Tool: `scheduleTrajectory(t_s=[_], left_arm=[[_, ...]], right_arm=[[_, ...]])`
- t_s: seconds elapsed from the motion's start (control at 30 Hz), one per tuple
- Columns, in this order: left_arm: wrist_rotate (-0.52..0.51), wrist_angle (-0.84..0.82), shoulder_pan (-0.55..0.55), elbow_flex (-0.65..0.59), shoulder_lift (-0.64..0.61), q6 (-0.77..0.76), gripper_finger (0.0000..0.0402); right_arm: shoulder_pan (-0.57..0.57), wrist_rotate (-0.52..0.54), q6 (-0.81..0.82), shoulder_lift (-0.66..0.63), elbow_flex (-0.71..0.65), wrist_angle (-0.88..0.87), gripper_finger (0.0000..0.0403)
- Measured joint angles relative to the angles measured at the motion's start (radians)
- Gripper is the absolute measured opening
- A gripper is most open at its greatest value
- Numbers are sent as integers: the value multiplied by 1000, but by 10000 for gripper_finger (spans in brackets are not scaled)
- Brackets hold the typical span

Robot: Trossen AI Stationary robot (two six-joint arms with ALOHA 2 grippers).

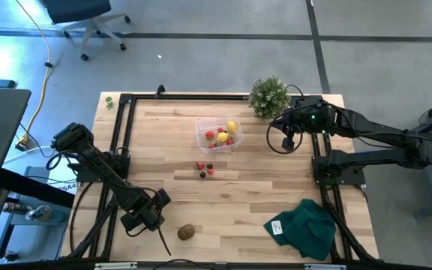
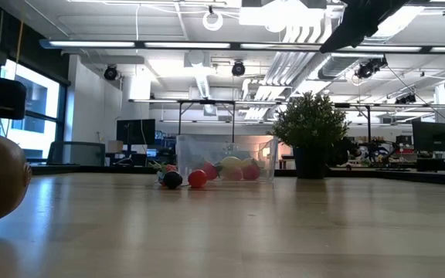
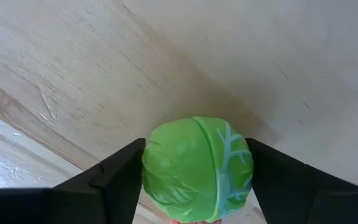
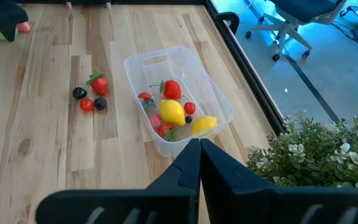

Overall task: Pick and placing Produce into tupperware
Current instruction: Put the green cabbage into the transparent bin

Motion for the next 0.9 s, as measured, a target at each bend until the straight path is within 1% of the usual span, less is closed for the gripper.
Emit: scheduleTrajectory(t_s=[0.13,0.4,0.67,0.9], left_arm=[[0,0,0,0,0,0,243],[0,0,0,0,0,0,255],[0,0,0,0,0,0,238],[-1,1,0,0,0,0,248]], right_arm=[[0,0,0,0,0,0,0],[0,0,0,0,0,0,0],[0,0,0,0,0,0,0],[0,0,0,0,0,0,0]])
